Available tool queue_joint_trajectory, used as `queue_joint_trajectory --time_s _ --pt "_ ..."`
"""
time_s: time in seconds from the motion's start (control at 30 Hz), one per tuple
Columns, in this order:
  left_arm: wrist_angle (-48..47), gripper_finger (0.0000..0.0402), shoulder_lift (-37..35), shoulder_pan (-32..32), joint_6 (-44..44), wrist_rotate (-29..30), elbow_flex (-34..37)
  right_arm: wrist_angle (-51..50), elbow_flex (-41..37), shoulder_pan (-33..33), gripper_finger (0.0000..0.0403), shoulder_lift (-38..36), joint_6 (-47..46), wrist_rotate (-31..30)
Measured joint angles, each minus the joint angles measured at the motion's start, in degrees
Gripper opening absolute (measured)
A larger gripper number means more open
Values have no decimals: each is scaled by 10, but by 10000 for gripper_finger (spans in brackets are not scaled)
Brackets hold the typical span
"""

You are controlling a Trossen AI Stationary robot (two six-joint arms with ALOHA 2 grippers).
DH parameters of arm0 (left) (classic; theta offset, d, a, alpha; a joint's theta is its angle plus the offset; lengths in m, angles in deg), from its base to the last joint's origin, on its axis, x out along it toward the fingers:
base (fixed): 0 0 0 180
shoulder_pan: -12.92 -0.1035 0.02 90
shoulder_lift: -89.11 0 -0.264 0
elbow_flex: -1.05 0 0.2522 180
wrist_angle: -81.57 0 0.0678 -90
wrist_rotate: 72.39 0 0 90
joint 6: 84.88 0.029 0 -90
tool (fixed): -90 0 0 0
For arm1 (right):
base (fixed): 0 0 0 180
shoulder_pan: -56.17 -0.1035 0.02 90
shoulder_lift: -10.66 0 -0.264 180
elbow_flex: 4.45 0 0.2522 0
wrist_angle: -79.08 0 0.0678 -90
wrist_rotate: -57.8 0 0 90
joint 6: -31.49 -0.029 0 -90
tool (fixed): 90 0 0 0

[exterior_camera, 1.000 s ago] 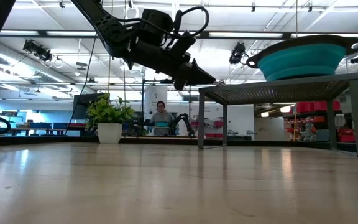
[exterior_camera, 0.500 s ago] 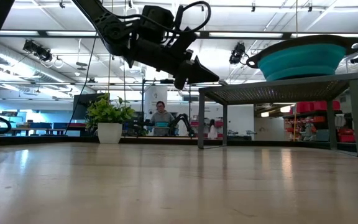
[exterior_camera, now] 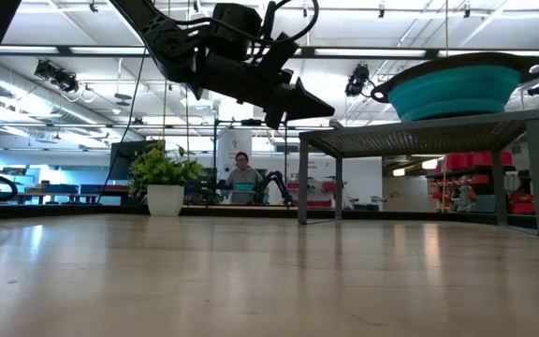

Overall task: Pick & Place Fruit
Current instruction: Put the knife on the shelf

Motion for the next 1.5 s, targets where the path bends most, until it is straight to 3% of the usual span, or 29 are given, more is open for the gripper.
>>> queue_joint_trajectory --time_s 0.17,0.33,0.73,1.5 --pt "-1 20 0 1 1 4 0 0 0 0 165 0 0 0" --pt "-21 7 0 1 18 70 0 0 0 -3 165 0 0 1" --pt "-24 6 3 -6 -5 -27 0 0 0 -5 165 0 0 0" --pt "-18 15 5 -4 -15 -13 0 0 0 -4 165 0 2 0"
